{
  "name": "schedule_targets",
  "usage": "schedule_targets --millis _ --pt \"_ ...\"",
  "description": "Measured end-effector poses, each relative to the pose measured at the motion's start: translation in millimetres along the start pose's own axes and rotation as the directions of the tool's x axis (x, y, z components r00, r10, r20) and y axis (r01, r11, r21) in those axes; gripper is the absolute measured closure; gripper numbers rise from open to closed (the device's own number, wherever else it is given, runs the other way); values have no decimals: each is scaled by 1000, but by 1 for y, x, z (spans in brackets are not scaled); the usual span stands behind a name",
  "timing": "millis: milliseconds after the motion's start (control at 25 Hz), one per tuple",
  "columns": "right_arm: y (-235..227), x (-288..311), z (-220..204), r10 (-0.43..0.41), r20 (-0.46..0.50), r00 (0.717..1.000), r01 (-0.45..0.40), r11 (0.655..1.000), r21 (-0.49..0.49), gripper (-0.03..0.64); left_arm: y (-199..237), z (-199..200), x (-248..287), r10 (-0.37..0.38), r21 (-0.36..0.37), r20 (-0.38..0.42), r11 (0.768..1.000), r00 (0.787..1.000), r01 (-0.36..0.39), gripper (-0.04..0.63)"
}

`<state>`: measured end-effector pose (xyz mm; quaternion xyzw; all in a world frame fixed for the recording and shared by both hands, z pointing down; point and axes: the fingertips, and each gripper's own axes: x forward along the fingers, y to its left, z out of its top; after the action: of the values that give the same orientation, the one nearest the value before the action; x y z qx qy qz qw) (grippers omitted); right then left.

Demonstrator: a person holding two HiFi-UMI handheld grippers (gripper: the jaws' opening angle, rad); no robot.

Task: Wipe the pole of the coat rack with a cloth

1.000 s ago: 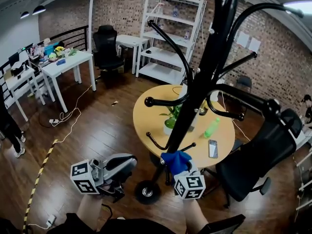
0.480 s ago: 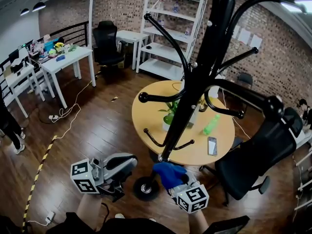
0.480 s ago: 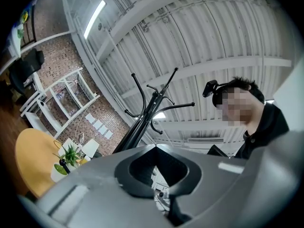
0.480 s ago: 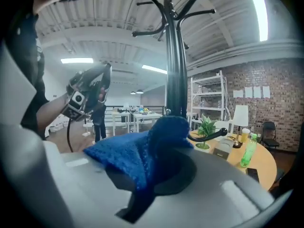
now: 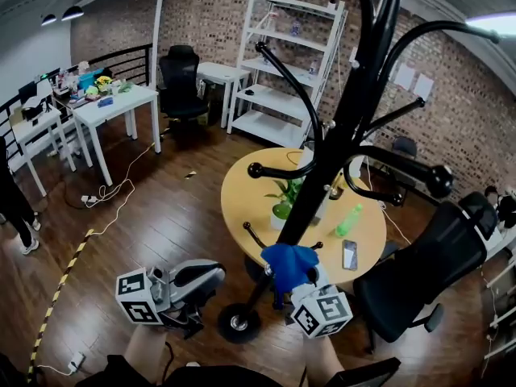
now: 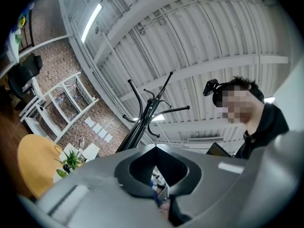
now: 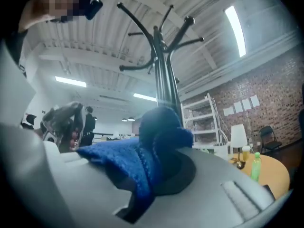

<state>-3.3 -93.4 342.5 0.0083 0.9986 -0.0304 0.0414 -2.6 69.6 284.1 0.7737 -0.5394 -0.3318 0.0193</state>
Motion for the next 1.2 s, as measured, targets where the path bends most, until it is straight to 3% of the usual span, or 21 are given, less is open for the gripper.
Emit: schedule_targets --millis 120,240,480,640,760,920,1080,1200 --pt "11 2 80 20 183 983 -13 999 -40 594 -5 6 -3 -12 11 13 1000 1000 12 595" --pt "12 -4 166 13 370 929 21 996 -87 594 -10 11 -3 -25 25 18 999 1000 24 595" --pt "43 -22 281 87 551 830 54 970 -236 594 -16 20 -8 -25 57 29 998 999 24 595" --pt "64 -47 300 124 620 775 32 972 -234 594 -21 27 -8 -32 84 35 996 999 29 595" --pt "89 -76 317 196 669 717 37 948 -317 594 -24 29 -4 -43 96 29 995 999 40 595" --pt "112 -104 334 259 703 662 19 932 -362 594 -31 30 2 -64 108 27 992 998 61 595" --pt "112 -104 334 246 712 658 52 928 -369 594 -35 31 1 -68 111 33 992 997 64 595" --pt "98 -88 325 190 699 690 105 929 -355 594 -36 32 -4 -61 107 39 993 997 56 595"
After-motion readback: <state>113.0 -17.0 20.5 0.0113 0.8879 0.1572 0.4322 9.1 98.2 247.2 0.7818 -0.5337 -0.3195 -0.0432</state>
